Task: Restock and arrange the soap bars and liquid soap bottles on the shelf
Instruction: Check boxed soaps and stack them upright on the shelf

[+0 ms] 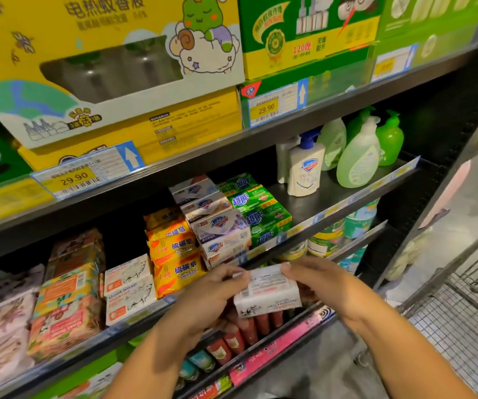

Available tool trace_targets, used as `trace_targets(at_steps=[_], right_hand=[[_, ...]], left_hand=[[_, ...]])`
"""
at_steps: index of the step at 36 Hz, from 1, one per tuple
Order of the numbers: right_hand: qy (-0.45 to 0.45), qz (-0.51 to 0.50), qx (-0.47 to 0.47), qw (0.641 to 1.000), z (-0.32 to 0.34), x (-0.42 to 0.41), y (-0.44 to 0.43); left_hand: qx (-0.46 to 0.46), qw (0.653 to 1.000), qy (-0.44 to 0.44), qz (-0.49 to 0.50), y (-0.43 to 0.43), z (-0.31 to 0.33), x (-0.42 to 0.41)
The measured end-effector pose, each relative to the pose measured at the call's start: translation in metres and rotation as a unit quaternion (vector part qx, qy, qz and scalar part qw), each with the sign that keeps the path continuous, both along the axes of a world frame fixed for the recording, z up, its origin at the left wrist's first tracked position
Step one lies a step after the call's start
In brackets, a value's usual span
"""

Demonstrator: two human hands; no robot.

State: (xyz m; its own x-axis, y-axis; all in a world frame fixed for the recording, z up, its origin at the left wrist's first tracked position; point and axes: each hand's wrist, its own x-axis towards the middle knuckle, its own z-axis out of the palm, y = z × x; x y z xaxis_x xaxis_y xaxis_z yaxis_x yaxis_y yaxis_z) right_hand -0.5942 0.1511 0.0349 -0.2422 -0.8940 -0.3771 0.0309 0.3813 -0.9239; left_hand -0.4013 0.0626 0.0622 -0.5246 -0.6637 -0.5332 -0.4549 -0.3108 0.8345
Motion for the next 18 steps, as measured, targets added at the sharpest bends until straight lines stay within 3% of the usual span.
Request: trace_targets(at_steps=[6, 9, 12, 15, 18], right_hand=[[0.003, 0.019, -0.124, 0.992, 0.017, -0.006, -0.007], [-0.052, 0.025, -0.16, 0.985, 0.025, -0.003, -0.011], [-0.121, 0.034, -0.133, 0.983, 0.035, 0.009, -0.018], [-0.126, 0.07, -0.12, 0.982, 0.044, 0.024, -0.027], [-0.127, 0.074, -0.119, 0.982, 0.045, 0.041, -0.039]], left_hand=[[-0.112, 0.984, 0.13, 0.053, -0.002, 0.009, 0.009], [-0.193, 0.961, 0.193, 0.046, -0.005, 0.012, 0.018], [-0.318, 0.93, 0.177, 0.05, -0.01, 0.01, 0.031], [-0.443, 0.881, 0.163, 0.019, -0.015, 0.01, 0.045], [-0.469, 0.869, 0.161, 0.002, -0.022, 0.004, 0.066]])
